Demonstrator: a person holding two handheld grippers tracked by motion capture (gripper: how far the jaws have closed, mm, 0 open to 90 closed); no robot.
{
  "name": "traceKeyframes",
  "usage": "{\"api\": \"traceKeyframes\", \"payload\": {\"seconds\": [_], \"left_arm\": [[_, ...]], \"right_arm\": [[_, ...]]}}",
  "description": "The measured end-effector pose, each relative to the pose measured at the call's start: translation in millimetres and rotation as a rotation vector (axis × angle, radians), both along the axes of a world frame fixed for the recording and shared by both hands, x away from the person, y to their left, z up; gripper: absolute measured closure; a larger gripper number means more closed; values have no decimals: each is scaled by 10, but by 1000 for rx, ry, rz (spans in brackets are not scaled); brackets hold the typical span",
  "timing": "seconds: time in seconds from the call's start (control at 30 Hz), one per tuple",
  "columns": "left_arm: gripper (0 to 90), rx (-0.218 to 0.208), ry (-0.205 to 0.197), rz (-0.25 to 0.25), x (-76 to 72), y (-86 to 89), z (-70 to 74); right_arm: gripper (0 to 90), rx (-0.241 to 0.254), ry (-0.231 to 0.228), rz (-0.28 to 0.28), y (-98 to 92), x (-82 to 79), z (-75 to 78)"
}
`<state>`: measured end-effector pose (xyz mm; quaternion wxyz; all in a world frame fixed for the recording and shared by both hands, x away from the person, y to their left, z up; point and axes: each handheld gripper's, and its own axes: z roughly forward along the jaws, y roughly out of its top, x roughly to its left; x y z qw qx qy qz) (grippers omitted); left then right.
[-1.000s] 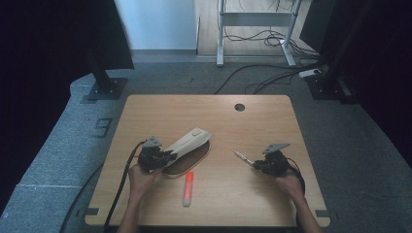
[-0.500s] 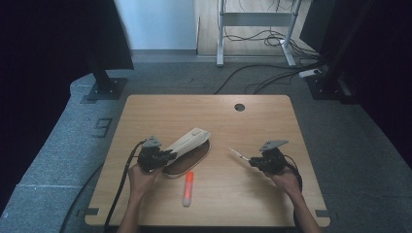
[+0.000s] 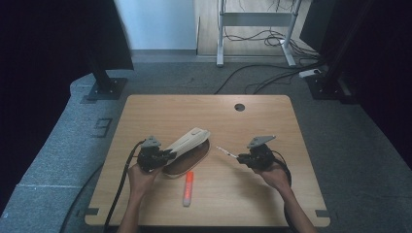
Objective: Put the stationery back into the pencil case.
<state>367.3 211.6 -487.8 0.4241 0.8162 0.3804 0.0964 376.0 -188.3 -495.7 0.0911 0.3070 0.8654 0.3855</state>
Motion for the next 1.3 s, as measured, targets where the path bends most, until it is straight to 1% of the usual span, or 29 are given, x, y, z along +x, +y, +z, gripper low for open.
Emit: {"api": "traceKeyframes", "payload": {"seconds": [0.43,0.47,0.5,1.13,1.3], "left_arm": [[777,2,-4,-2,-2,1,9],[777,2,-3,-2,-2,2,9],[777,3,-3,-3,-2,3,10],[777,6,-6,-6,-9,2,24],[778,16,-15,-3,-24,-4,48]], "right_arm": [[787,-11,-8,51,324,81,45],[786,-18,-8,57,376,95,39],[786,-18,-8,57,376,95,39],[786,-36,-2,106,779,233,-43],[786,-39,5,119,870,264,-76]]}}
